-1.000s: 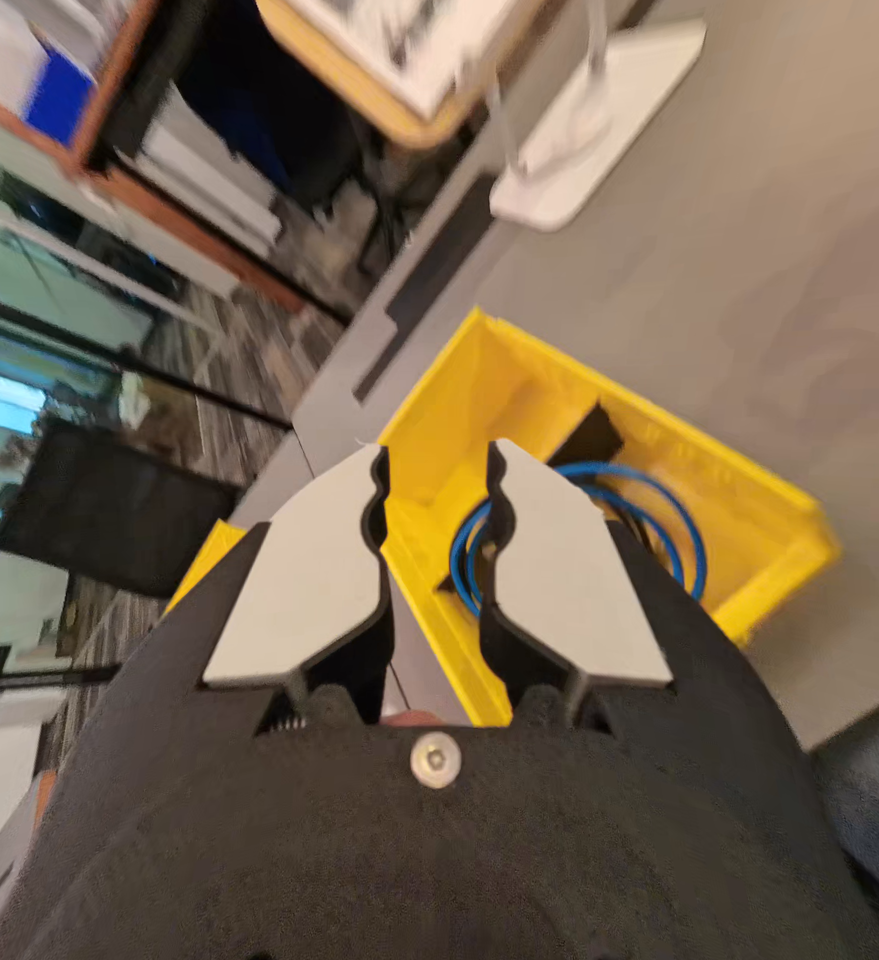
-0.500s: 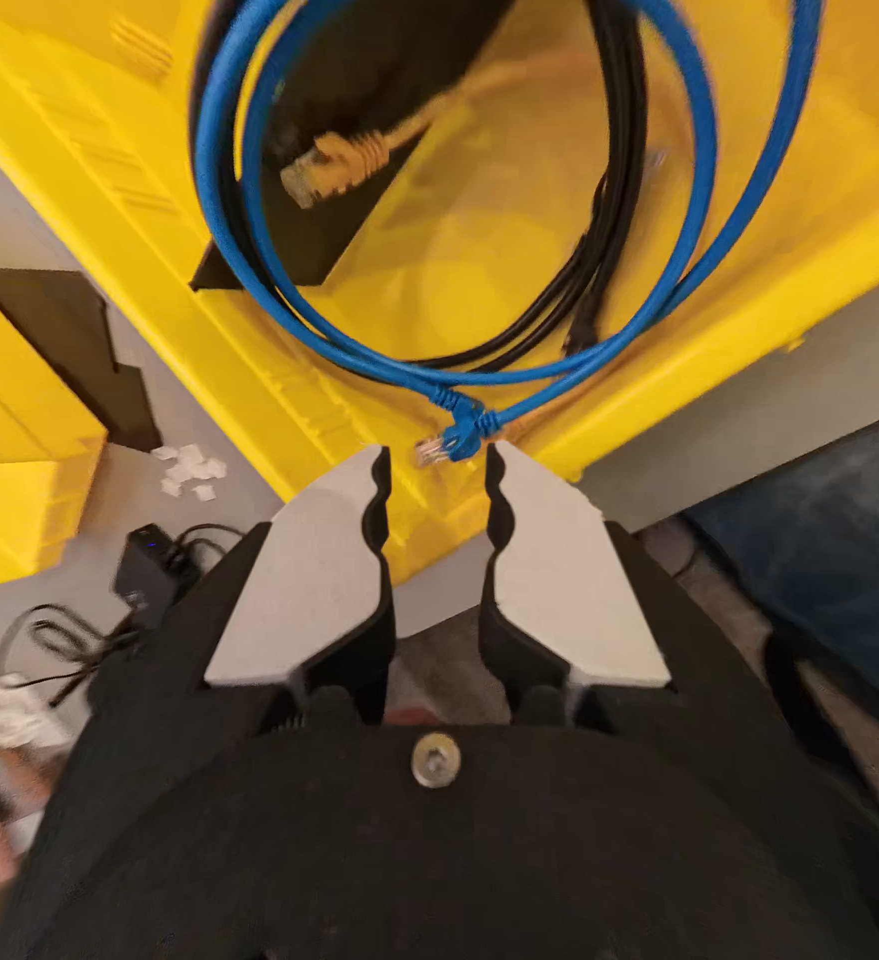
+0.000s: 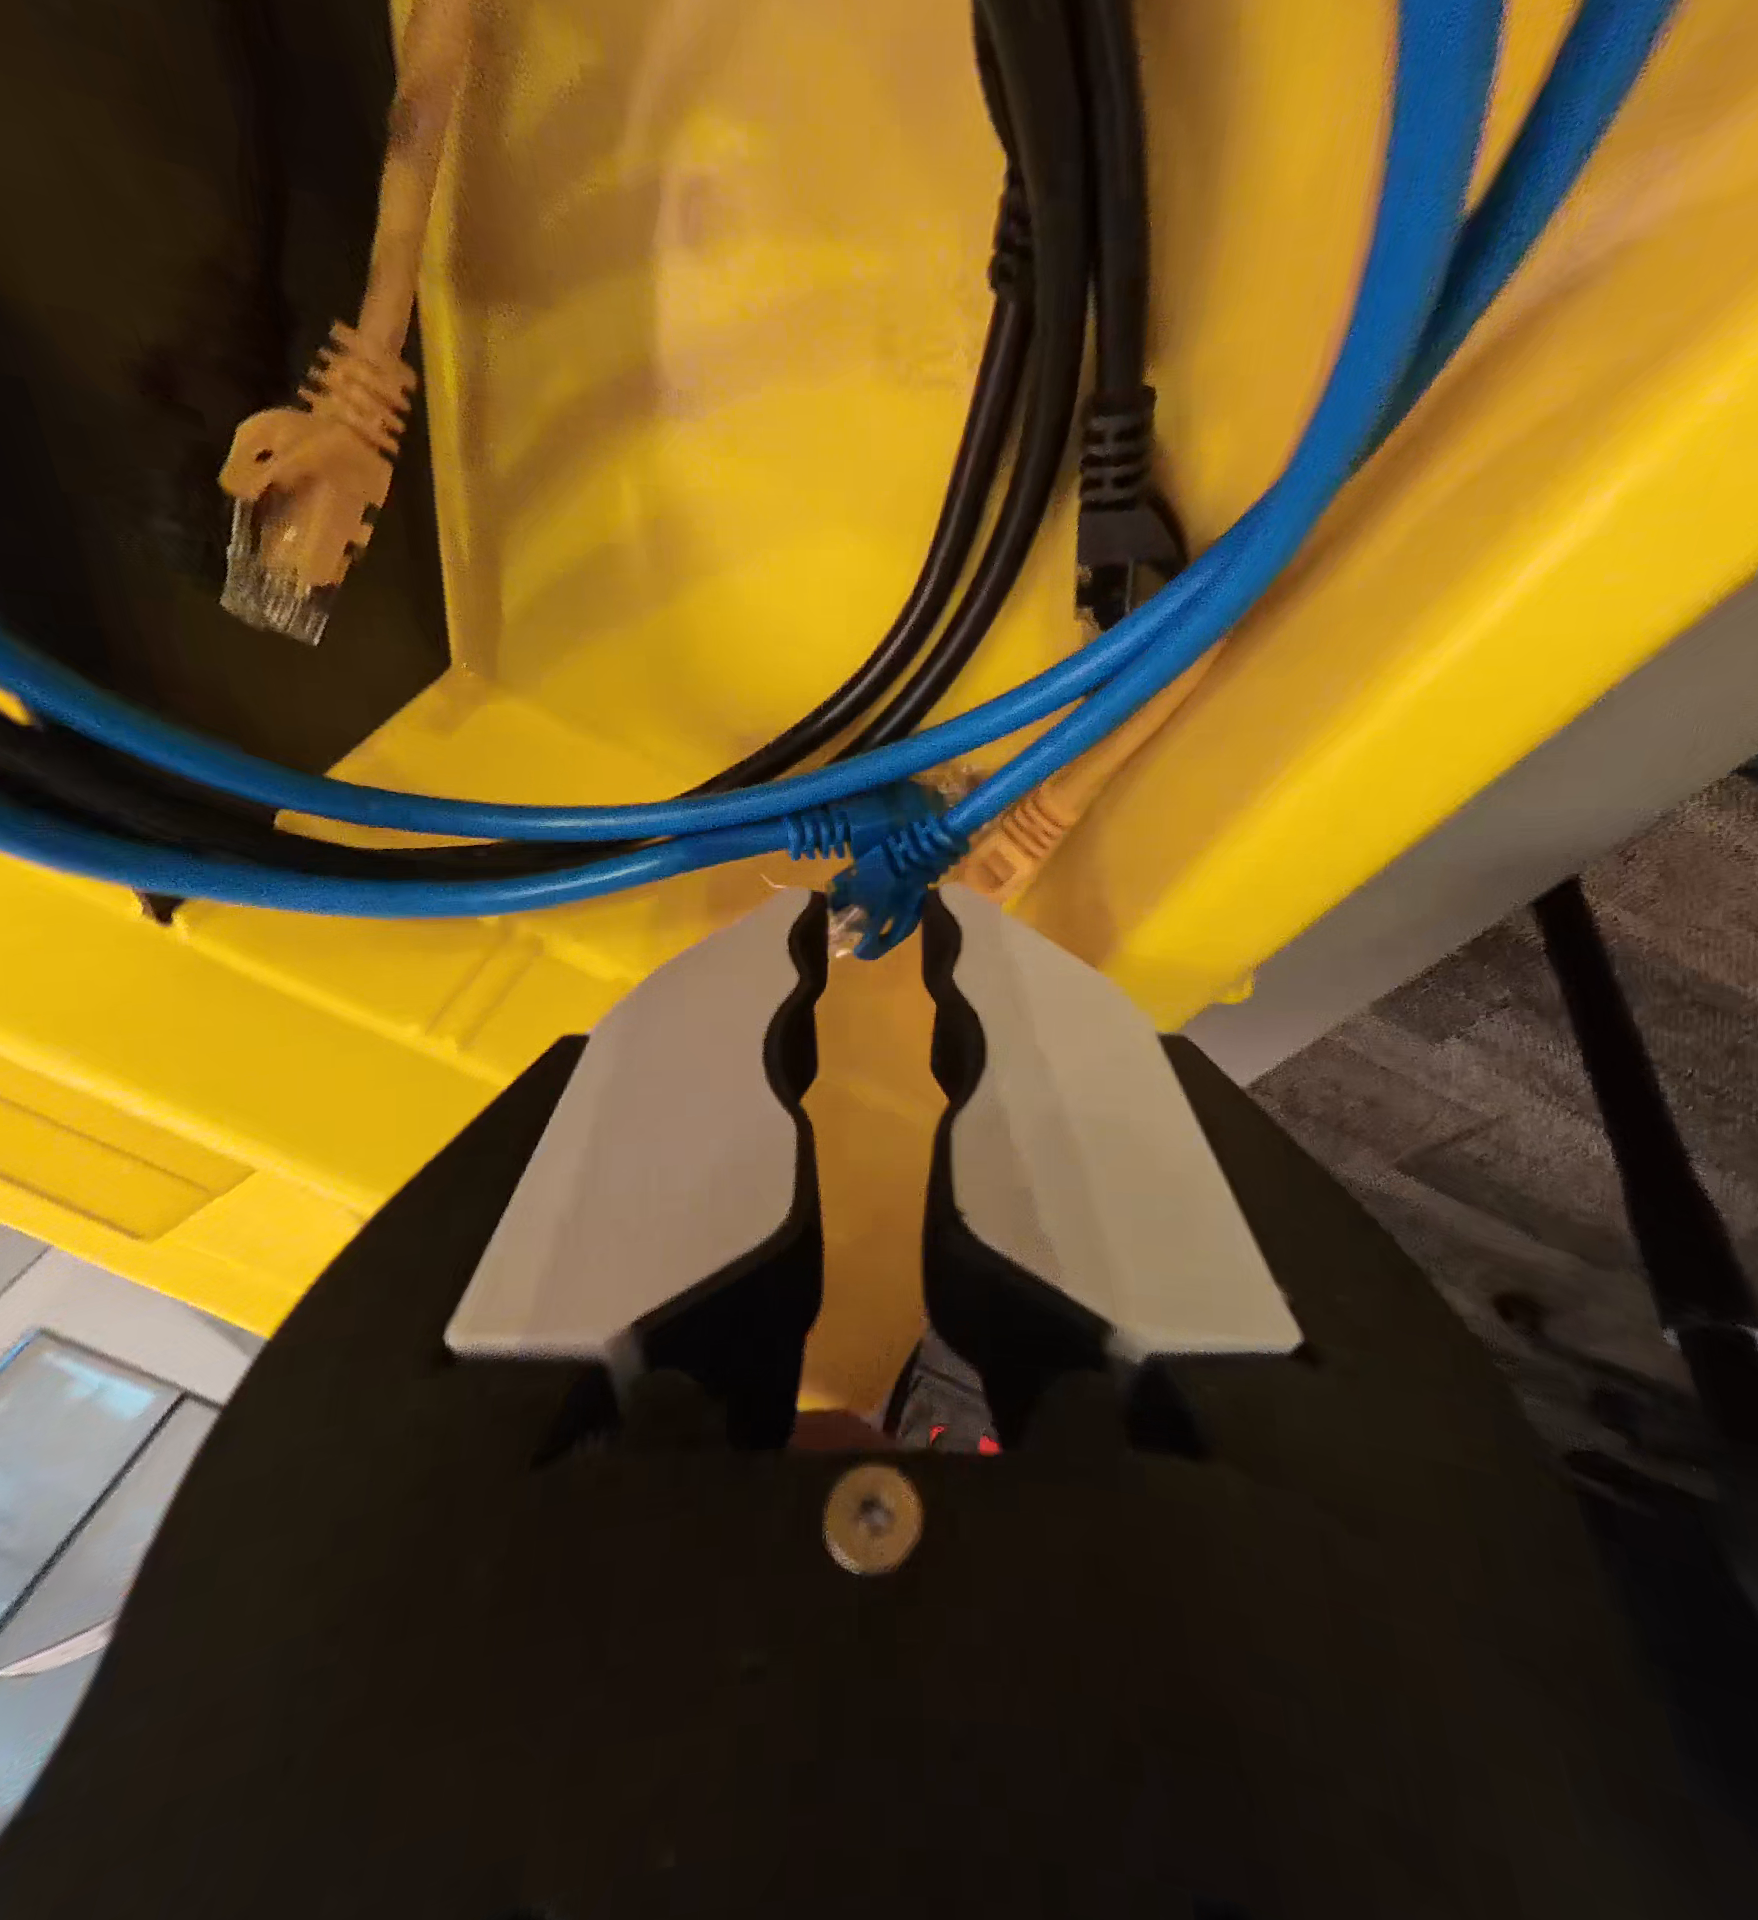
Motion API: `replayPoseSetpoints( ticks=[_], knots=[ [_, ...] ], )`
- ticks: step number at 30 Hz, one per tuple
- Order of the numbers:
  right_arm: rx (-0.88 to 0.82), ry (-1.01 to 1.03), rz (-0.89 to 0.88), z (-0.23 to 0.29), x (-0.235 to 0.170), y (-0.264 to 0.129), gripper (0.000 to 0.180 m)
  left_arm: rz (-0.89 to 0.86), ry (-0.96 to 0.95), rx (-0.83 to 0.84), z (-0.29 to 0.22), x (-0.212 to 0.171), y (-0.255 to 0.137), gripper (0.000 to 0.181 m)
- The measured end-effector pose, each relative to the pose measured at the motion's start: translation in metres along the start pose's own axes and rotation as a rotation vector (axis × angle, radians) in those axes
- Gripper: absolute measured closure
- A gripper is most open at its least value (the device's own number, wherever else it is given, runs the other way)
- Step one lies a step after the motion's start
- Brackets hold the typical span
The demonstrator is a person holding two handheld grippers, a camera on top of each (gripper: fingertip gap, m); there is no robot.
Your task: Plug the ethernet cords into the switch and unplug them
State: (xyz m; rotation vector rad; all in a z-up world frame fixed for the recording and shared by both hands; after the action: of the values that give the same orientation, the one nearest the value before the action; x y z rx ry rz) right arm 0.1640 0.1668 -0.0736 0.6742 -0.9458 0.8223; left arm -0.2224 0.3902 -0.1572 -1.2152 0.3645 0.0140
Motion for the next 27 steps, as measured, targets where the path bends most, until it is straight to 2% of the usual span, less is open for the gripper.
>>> replayPoseSetpoints(
  ticks=[1,3,4,6,11,13,15,21,27],
  knots=[
    [0.0,0.0,-0.001,0.0,0.0,0.0,0.119,0.013,0.011,0.008,0.001,0.0,0.002,0.164],
    [-0.001,-0.002,-0.003,-0.001,0.0,-0.001,0.119,0.006,0.013,0.02,0.003,0.001,0.003,0.167],
    [-0.001,-0.003,-0.005,-0.001,0.0,-0.001,0.119,-0.002,0.014,0.04,0.006,0.002,0.002,0.174],
    [-0.003,-0.002,-0.01,-0.001,0.0,-0.002,0.118,-0.018,0.008,0.104,0.012,0.001,-0.002,0.174],
    [-0.002,0.003,-0.014,-0.003,-0.001,-0.003,0.118,-0.051,0.02,0.077,0.005,-0.004,-0.008,0.172],
    [0.0,0.004,-0.015,-0.004,-0.001,-0.002,0.119,-0.047,0.037,0.069,0.002,-0.003,-0.006,0.154],
    [0.001,0.003,-0.013,-0.004,-0.002,-0.001,0.119,-0.028,0.061,0.079,0.004,-0.003,-0.004,0.149],
    [-0.001,-0.001,-0.012,-0.004,-0.002,0.0,0.119,0.058,0.191,0.027,0.004,0.004,0.01,0.157],
    [-0.005,0.0,-0.026,-0.005,-0.001,-0.005,0.119,0.012,0.188,0.114,0.008,0.004,0.003,0.162]
  ],
)
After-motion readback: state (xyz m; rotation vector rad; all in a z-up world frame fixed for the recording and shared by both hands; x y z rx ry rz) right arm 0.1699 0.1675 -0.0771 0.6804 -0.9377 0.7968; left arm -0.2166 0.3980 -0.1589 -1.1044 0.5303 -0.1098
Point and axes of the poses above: each gripper's, where its closed fingertips meet, y out along the fingers, x out of its top, z = x × y across the jaws, the point moved 5 cm from there along -y, back along the fingers, and after that the axes turned 3 degrees about z, right-handed, at the moved point
